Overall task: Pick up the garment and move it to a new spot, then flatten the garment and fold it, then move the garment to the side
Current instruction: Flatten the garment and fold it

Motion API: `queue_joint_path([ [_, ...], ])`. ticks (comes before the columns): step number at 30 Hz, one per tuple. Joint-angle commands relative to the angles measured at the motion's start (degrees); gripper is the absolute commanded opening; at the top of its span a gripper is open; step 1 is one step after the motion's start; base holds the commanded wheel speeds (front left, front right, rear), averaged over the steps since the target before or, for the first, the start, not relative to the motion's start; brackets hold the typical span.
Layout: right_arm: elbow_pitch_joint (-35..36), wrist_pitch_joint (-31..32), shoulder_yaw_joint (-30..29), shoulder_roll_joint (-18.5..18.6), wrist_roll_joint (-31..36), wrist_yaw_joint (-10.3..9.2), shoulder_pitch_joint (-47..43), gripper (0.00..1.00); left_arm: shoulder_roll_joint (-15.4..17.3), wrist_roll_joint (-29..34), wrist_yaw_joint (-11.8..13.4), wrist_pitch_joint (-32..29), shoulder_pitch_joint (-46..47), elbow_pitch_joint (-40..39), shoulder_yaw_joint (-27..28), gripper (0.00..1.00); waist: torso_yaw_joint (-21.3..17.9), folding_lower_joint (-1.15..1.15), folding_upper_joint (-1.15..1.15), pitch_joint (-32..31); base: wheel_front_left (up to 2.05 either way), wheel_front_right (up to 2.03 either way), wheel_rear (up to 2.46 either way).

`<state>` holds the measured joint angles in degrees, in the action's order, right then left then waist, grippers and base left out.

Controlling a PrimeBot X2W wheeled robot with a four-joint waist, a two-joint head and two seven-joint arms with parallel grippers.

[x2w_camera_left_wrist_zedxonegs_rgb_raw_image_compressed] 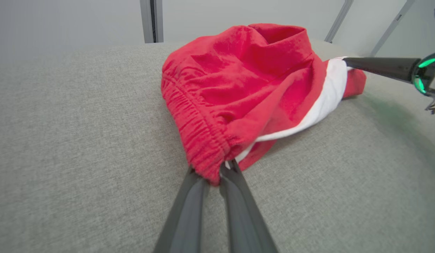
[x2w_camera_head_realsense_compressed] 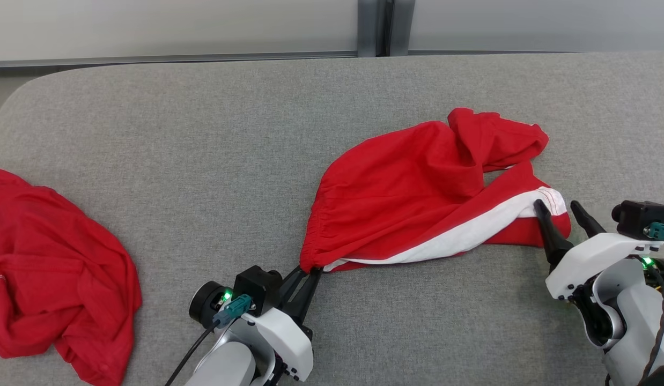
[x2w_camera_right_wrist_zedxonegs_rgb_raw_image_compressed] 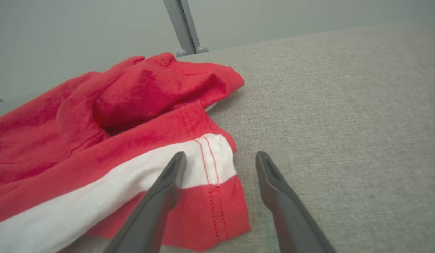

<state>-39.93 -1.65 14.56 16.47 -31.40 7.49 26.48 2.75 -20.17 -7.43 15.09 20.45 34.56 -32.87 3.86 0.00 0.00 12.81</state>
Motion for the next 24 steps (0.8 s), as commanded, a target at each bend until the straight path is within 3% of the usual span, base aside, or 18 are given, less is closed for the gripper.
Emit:
queue_joint_path([
  [1,0.08,0.13,0.4,0.52,-0.62,0.0,0.39,0.93,0.26,-0.08,0.02,0.11,0.63,0.08,0.12,0.0,0.01,0.0,0.0,0.0,0.0,0.0,0.0],
  [2,0.14,0.09,0.97,0.87,-1.27,0.0,0.33,0.52,0.26,-0.09,0.02,0.11,0.59,0.06,0.13,0.0,0.01,0.0,0.0,0.0,0.0,0.0,0.0],
  [3,0.31,-0.14,1.62,1.03,-1.94,0.0,0.27,0.29,0.26,-0.09,0.02,0.11,0.55,0.06,0.12,0.0,0.01,0.0,0.0,-0.01,0.0,0.0,0.0],
  [4,0.55,-0.39,2.23,1.11,-2.54,0.0,0.18,0.0,0.26,-0.09,0.01,0.11,0.53,0.06,0.11,0.0,-0.01,0.0,0.0,-0.04,0.0,0.0,0.0],
  [18,1.11,-4.82,5.89,3.93,-4.44,0.0,-1.75,0.0,0.26,0.54,0.0,0.11,-0.01,0.78,1.22,0.0,-0.82,0.0,0.0,-1.33,0.0,0.0,0.0],
  [24,0.09,-9.72,3.87,3.76,-2.94,0.0,-1.87,0.0,0.26,-0.16,-0.02,0.11,-0.63,0.57,1.41,0.0,-0.9,0.0,0.0,-2.16,0.0,0.0,0.0],
])
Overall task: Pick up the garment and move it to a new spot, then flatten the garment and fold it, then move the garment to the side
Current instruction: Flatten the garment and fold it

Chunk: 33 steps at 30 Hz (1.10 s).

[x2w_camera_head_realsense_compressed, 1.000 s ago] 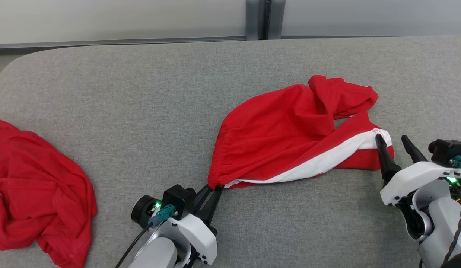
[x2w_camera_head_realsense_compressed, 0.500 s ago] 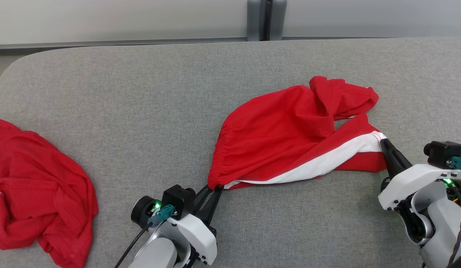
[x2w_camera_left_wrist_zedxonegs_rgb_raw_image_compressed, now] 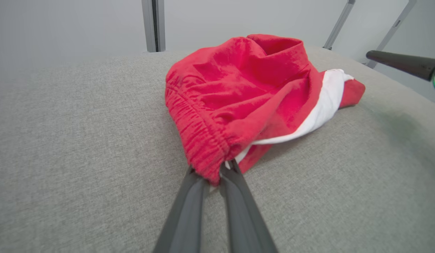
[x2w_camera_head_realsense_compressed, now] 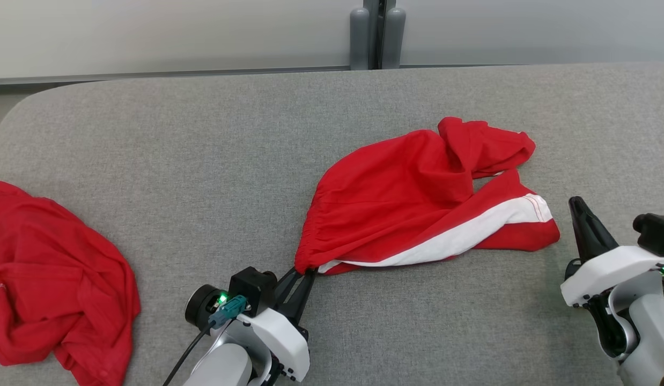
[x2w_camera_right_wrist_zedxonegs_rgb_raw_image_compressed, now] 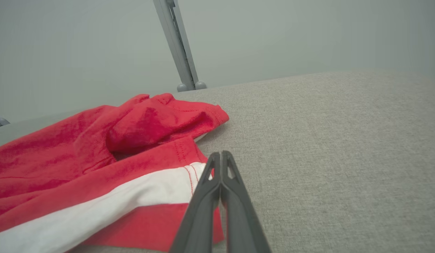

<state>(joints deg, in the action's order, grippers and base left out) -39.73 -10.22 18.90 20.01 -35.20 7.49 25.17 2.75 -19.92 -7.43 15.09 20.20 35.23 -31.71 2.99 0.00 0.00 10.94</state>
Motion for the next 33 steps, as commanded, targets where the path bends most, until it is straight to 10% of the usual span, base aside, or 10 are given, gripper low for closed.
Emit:
queue_joint_path([
  [1,-0.06,-1.96,-0.84,0.19,1.37,0.0,-0.91,0.0,0.26,-0.42,-0.02,0.11,-0.54,-0.06,0.23,0.0,-0.05,0.0,0.0,-0.5,0.0,0.0,0.0],
  [8,3.73,-4.86,-6.71,-1.68,5.57,0.0,-6.24,0.04,0.26,-1.85,-0.03,0.11,-1.93,0.16,0.56,0.0,-0.31,0.0,0.0,-2.44,0.0,0.0,0.0],
  [10,6.96,-5.01,-10.14,-2.86,8.04,0.0,-8.53,1.0,0.26,-2.1,-0.03,0.11,-2.31,0.05,0.93,1.0,-0.5,0.0,0.0,-2.92,0.0,0.0,0.0],
  [33,27.96,-5.06,-22.56,-13.45,22.04,-0.01,-25.22,1.0,0.23,0.4,0.61,0.1,-13.73,-20.39,14.65,1.0,4.68,0.0,0.0,-6.73,0.0,0.0,0.0],
])
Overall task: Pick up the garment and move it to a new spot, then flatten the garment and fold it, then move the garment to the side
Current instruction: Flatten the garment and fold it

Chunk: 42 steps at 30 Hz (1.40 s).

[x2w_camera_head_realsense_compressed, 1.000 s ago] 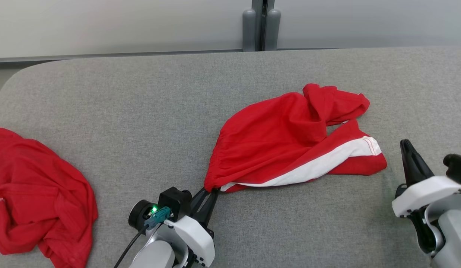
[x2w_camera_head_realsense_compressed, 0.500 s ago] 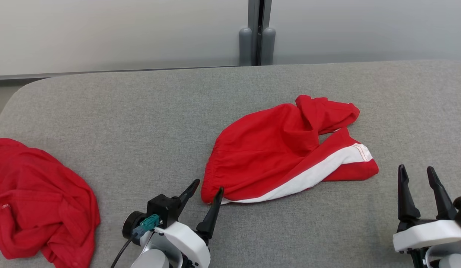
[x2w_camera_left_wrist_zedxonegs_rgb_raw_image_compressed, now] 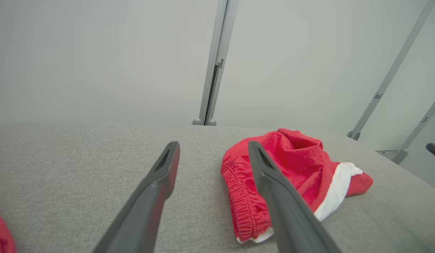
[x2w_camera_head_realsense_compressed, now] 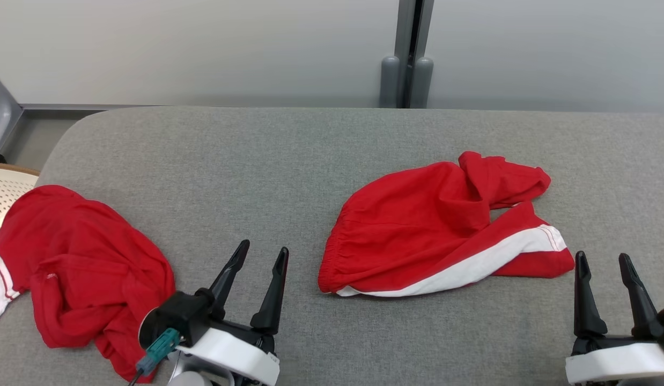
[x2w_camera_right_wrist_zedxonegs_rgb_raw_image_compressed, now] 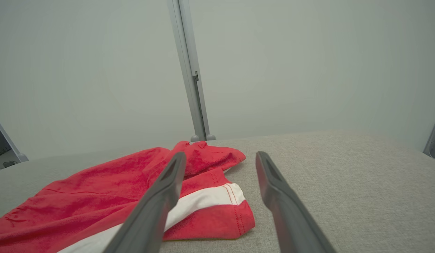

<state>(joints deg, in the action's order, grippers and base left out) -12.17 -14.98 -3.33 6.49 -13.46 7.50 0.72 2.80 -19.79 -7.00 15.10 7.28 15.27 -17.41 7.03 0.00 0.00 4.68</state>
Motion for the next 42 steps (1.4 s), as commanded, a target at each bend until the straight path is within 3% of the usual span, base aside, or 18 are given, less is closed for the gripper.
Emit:
queue_joint_path([
  [1,1.03,-0.3,-0.46,-0.35,0.53,-0.02,-1.4,1.0,0.22,0.17,0.63,0.1,-1.7,-1.68,1.13,1.0,0.97,0.0,0.0,-0.67,0.0,0.0,0.0],
  [11,2.58,-0.3,0.94,-1.34,1.71,-0.01,-3.6,1.0,0.18,4.78,5.16,0.07,-5.98,-10.2,2.52,1.0,1.88,0.0,0.0,-1.51,0.0,0.0,0.0],
  [16,2.08,-0.31,1.13,-0.63,1.45,-0.01,-2.94,1.0,0.19,4.93,5.83,0.07,-6.23,-10.42,2.29,1.0,1.75,0.0,0.0,-1.44,0.0,0.0,0.0],
  [23,-7.14,0.66,0.57,0.81,-2.06,-0.01,2.51,1.0,0.19,4.97,4.98,0.06,-4.3,-9.36,1.45,1.0,1.4,0.0,0.0,1.39,0.0,0.0,0.0],
  [31,-16.04,4.18,1.1,4.95,-11.77,-0.01,11.6,1.0,0.2,4.31,4.08,0.07,-1.37,-8.93,-0.36,1.0,2.41,0.0,0.0,6.12,0.0,0.0,0.0],
  [42,-20.24,9.23,10.27,11.39,-23.92,-0.01,17.07,1.0,0.2,4.75,3.63,0.07,0.82,-9.6,-1.01,1.0,3.08,0.0,0.0,9.17,0.0,0.0,0.0],
])
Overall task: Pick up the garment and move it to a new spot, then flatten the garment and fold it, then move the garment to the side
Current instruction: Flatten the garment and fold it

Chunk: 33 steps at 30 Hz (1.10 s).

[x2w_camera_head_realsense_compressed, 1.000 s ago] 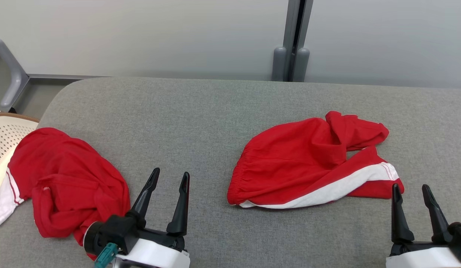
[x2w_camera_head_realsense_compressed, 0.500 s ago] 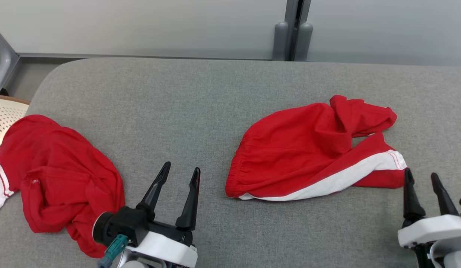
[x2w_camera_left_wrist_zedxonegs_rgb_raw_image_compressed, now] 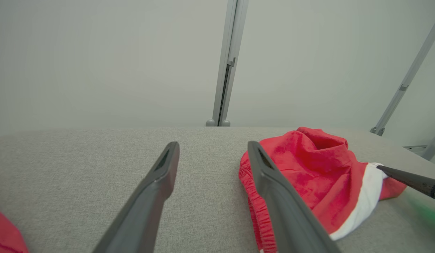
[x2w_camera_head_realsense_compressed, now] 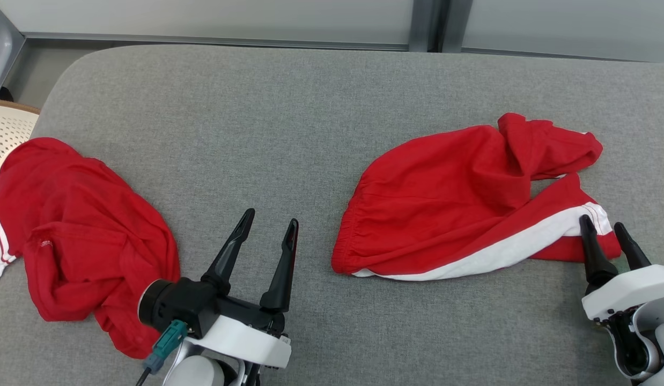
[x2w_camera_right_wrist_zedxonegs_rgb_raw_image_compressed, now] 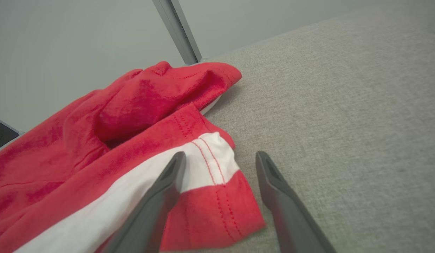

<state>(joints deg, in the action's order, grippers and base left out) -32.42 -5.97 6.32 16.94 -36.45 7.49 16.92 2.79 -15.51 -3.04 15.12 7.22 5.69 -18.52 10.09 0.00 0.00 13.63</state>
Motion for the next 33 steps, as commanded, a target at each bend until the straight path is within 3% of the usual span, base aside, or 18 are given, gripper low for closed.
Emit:
queue_joint_path([
  [1,0.04,0.51,1.51,1.32,-2.1,0.0,1.02,1.0,0.2,0.48,-0.37,0.05,1.03,0.08,0.06,1.0,0.06,0.0,0.0,0.34,0.0,0.0,0.0],
  [2,0.01,0.39,2.12,1.79,-3.0,0.0,1.09,0.79,0.21,0.55,-0.3,0.05,1.26,0.12,0.02,1.0,0.09,0.0,0.0,0.43,0.0,0.0,0.0],
  [3,0.05,0.26,2.8,2.31,-3.71,0.0,1.13,0.46,0.2,0.56,-0.22,0.05,1.46,0.16,-0.05,1.0,0.12,0.0,0.0,0.47,0.0,0.0,0.0],
  [5,0.35,-0.33,4.28,3.2,-4.65,0.0,1.22,0.0,0.2,0.47,-0.03,0.05,1.62,0.23,-0.18,1.0,0.13,0.0,0.0,0.45,0.0,0.0,0.0],
  [16,0.65,-4.92,7.75,5.6,-4.99,0.0,-0.73,0.0,0.21,-0.12,0.32,0.05,0.33,1.01,-0.18,1.0,-0.59,0.0,0.0,-1.5,0.0,0.0,0.0],
  [24,1.85,-7.62,4.46,4.37,-3.32,0.0,-2.95,0.0,0.2,-2.59,-2.95,0.05,-0.64,4.92,-2.73,1.0,-2.09,0.0,0.0,-2.87,0.0,0.0,0.0],
  [28,1.25,-6.51,3.61,3.25,-2.03,0.0,-2.61,0.0,0.19,-0.38,-4.49,0.05,0.04,10.99,-7.99,1.0,-3.4,0.0,0.0,-2.4,0.0,0.0,0.0],
  [31,0.9,-5.99,3.41,2.51,-1.57,0.0,-1.56,0.0,2.11,-0.51,-4.35,0.05,2.35,15.34,-14.47,1.0,-3.94,0.0,0.0,-2.28,0.0,0.0,0.0],
  [33,0.91,-5.85,3.43,2.11,-1.48,0.0,-1.29,0.0,2.69,-0.43,-4.36,0.07,4.02,18.46,-15.88,1.0,-4.3,0.0,0.0,-2.24,0.0,0.0,0.0],
])
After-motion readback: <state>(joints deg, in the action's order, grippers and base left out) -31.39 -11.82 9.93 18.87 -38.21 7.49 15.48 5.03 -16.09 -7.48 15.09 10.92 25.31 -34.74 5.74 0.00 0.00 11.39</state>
